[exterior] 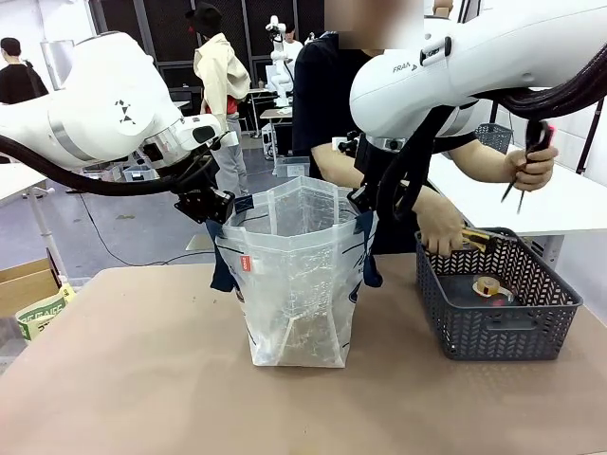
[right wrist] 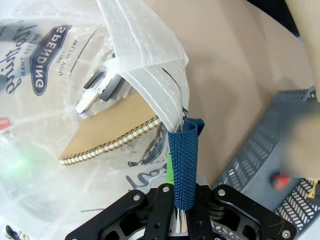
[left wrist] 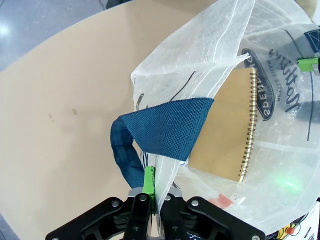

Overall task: Transfer purchased items from the store into the shopping bag.
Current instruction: Move the Reusable shopping bag to the right side of the table.

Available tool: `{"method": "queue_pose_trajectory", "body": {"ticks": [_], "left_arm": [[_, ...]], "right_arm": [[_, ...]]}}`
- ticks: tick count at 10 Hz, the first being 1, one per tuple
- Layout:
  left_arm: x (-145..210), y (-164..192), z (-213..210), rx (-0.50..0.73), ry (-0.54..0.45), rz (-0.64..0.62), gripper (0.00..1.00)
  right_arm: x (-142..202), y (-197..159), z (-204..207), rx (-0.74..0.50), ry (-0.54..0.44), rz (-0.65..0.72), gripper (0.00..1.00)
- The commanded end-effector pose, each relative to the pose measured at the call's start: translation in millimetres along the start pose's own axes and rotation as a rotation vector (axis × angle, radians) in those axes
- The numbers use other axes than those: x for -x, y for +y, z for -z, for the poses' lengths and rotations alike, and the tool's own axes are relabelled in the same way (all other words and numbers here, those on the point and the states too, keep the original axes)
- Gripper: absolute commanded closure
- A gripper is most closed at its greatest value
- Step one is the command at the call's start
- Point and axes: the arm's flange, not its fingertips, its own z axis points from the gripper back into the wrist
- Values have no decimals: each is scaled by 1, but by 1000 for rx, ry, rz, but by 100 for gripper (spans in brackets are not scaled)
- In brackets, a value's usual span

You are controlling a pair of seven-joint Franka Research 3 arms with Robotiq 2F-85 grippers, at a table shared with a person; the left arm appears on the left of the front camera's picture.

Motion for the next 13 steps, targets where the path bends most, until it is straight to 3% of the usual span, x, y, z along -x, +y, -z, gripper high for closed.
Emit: {"method": "queue_pose_trajectory", "body": {"ticks": [1,13], "left_arm": [[0,0,0,-4,0,5,100],[0,0,0,-4,0,5,100]], "right_arm": [[0,0,0,1,-3,0,100],[0,0,0,1,-3,0,100]]}}
